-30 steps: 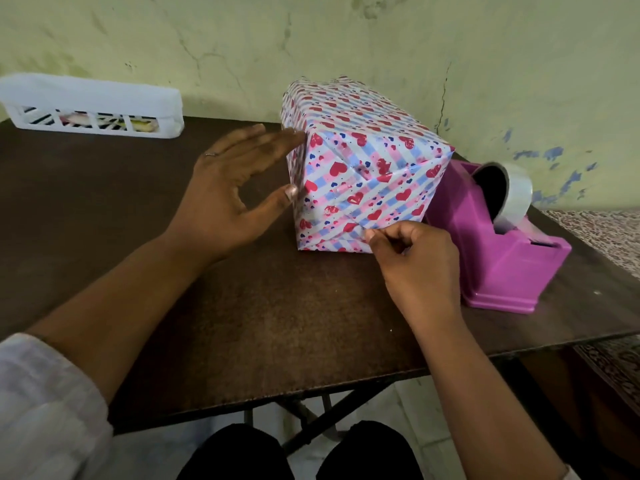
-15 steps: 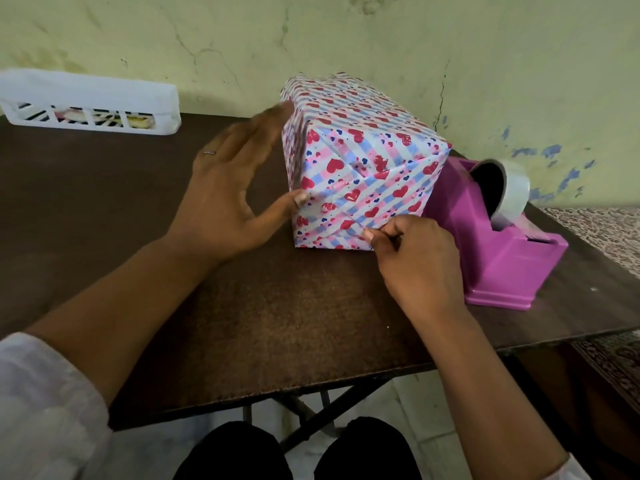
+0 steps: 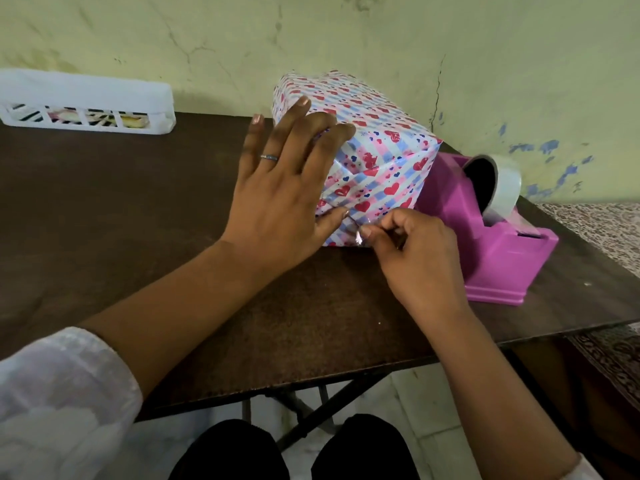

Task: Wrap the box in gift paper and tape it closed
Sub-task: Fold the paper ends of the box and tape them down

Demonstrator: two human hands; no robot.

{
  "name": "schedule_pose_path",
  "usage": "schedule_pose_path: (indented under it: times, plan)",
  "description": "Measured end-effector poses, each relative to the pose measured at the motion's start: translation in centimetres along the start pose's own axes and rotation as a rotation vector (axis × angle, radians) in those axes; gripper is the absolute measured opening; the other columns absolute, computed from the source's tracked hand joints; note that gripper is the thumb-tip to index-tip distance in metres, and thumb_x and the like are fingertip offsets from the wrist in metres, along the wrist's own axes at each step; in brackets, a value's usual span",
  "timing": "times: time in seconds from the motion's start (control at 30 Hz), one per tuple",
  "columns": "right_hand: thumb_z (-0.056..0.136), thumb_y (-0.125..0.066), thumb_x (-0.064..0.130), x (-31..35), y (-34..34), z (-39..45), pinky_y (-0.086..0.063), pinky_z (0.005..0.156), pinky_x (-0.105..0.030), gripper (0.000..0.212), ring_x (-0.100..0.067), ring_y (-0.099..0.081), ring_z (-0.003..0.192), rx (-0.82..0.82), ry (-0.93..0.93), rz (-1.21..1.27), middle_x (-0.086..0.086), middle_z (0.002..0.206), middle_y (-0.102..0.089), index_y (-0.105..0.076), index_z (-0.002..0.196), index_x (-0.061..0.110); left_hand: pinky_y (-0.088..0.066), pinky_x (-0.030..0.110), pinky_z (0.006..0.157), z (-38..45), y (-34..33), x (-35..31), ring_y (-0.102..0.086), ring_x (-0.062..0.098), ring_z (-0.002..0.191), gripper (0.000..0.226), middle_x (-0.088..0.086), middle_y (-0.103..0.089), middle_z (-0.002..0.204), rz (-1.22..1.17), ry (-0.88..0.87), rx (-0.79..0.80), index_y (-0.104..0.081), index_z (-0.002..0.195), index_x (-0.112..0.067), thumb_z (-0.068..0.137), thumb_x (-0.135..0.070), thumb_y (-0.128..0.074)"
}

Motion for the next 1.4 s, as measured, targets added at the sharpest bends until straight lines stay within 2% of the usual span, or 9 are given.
schedule_pose_path:
  times: [0.27,0.43,0.63,0.83,0.97,1.03,1.1,1.23,1.4]
  plan:
    - [0.083,-0.066,0.042,0.0,-0.5,1.0,-0.048,0.057,-0.029,0.024,-0.015,-0.062,0.067,-0.033,-0.066,-0.167,0.003,0.075,-0.067,-0.069,0.079,0.018,-0.018,0.051,0.114,0.0,-0.1,-0.1,-0.027,0.028,0.138,0.072,0.01,-0.042,0.141,-0.018,0.004,0.004,-0.035,0.137,-0.019,0.079,-0.049,-0.064]
    - [0.082,-0.058,0.058,-0.7,-0.4,1.4,-0.03,0.045,-0.023,0.047,-0.013,-0.051,0.052,0.024,-0.145,-0.357,0.003,0.056,-0.05,-0.05,0.057,0.019,-0.017,0.051,0.114,0.0,0.0,-0.2,-0.027,0.03,0.138,0.073,0.011,-0.041,0.141,-0.034,0.009,0.028,-0.033,0.137,-0.02,0.077,-0.047,-0.064]
    - [0.09,-0.059,0.036,-1.8,0.0,0.3,-0.044,0.054,-0.027,0.028,-0.012,-0.056,0.062,0.151,-0.133,-0.402,0.004,0.067,-0.056,-0.054,0.069,0.018,-0.015,0.05,0.115,-0.2,0.0,0.1,-0.023,0.028,0.141,0.071,0.008,-0.036,0.146,-0.074,0.03,0.061,-0.033,0.141,-0.021,0.082,-0.051,-0.058]
    - [0.087,-0.058,0.032,0.9,4.7,0.9,-0.037,0.06,-0.001,0.007,0.016,-0.05,0.072,-0.266,-0.04,0.103,0.019,0.08,-0.054,-0.052,0.089,0.027,-0.022,0.014,0.11,-1.0,0.9,0.9,-0.013,-0.005,0.139,0.072,-0.011,-0.009,0.153,-0.686,0.298,0.08,-0.02,0.147,-0.031,0.087,-0.053,-0.054]
    - [0.077,-0.044,0.066,1.9,4.5,3.2,-0.043,0.073,-0.025,0.051,-0.001,-0.051,0.08,-0.214,-0.119,0.295,0.006,0.095,-0.055,-0.047,0.102,0.022,-0.048,0.015,0.081,-0.5,-0.2,2.9,-0.053,-0.011,0.095,0.05,-0.014,-0.051,0.132,-1.212,0.981,0.244,-0.045,0.13,-0.034,0.087,-0.059,-0.039]
    - [0.072,-0.037,0.074,1.7,4.3,4.5,-0.043,0.087,-0.032,0.073,-0.01,-0.052,0.095,-0.107,-0.251,0.344,0.005,0.112,-0.055,-0.046,0.119,0.019,-0.048,0.033,0.091,0.3,-0.9,3.3,-0.061,0.006,0.093,0.056,-0.004,-0.064,0.113,-1.379,1.176,0.416,-0.055,0.12,-0.028,0.084,-0.066,-0.038]
    - [0.074,-0.039,0.077,1.7,3.4,5.5,-0.04,0.095,-0.035,0.073,-0.014,-0.053,0.103,0.094,-0.442,0.557,0.006,0.116,-0.056,-0.05,0.118,0.02,-0.045,0.044,0.095,1.0,-1.4,3.3,-0.06,0.023,0.101,0.073,0.006,-0.063,0.114,-1.382,1.235,0.567,-0.055,0.123,-0.025,0.071,-0.075,-0.046]
    - [0.089,-0.056,0.042,1.4,2.1,6.2,-0.039,0.061,-0.029,0.021,-0.01,-0.059,0.073,0.243,-0.626,0.849,0.005,0.081,-0.065,-0.055,0.088,0.021,-0.043,0.05,0.091,1.8,-1.5,3.0,-0.052,0.033,0.109,0.071,0.011,-0.056,0.123,-1.359,1.281,0.66,-0.048,0.129,-0.019,0.074,-0.062,-0.059]
    - [0.079,-0.069,0.026,0.3,1.8,6.1,-0.05,0.073,-0.033,0.03,-0.018,-0.069,0.088,0.208,-0.548,0.997,-0.002,0.098,-0.072,-0.061,0.106,0.015,-0.048,0.042,0.087,1.8,-0.8,3.7,-0.059,0.029,0.108,0.068,0.009,-0.063,0.12,-1.442,1.078,0.615,-0.052,0.124,-0.015,0.062,-0.041,-0.066]
Point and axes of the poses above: each hand's wrist, its own z-axis towards the middle knuckle, its own y-axis out of the back of the hand, x = y × z, the point moved 5 cm from there along z, towards the middle knuckle
